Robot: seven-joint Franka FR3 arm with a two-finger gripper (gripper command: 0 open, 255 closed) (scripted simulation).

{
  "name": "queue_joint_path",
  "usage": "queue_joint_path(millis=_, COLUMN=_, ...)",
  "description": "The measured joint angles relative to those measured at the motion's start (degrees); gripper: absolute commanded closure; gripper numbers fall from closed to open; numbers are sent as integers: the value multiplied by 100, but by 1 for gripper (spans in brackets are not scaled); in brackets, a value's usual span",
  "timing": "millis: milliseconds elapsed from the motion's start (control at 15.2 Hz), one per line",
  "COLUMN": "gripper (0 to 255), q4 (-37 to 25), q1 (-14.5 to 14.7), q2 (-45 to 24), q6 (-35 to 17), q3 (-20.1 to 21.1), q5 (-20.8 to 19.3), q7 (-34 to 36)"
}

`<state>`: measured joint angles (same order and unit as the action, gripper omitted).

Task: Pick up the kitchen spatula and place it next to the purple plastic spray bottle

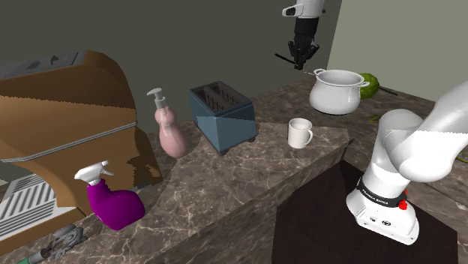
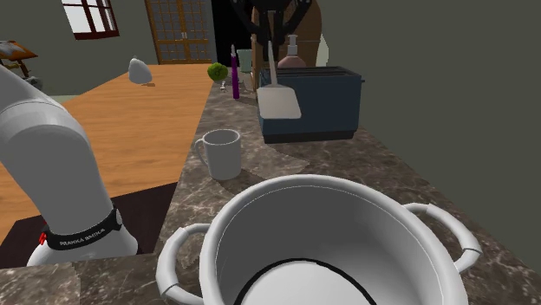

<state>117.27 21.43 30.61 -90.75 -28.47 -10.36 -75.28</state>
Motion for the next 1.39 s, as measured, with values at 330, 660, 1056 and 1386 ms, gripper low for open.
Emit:
queue_joint_path(millis=330, gripper=255, q4=-490, q1=48, q2=-132, q6=364, q3=31, q5=68, q7=-17)
queue_joint_path(millis=660, gripper=255, q4=-543, q1=166, q2=-159, q6=435, q3=373, q5=224, q7=398)
queue_joint_path(millis=1056, gripper=255, q4=-513, q1=409, q2=-278, q6=344, q3=992, q5=521, q7=1211)
queue_joint_path(millis=1386, gripper=255, q4=-566, q1=623, q2=-483, q6=219, q3=1445, q5=749, q7=1834)
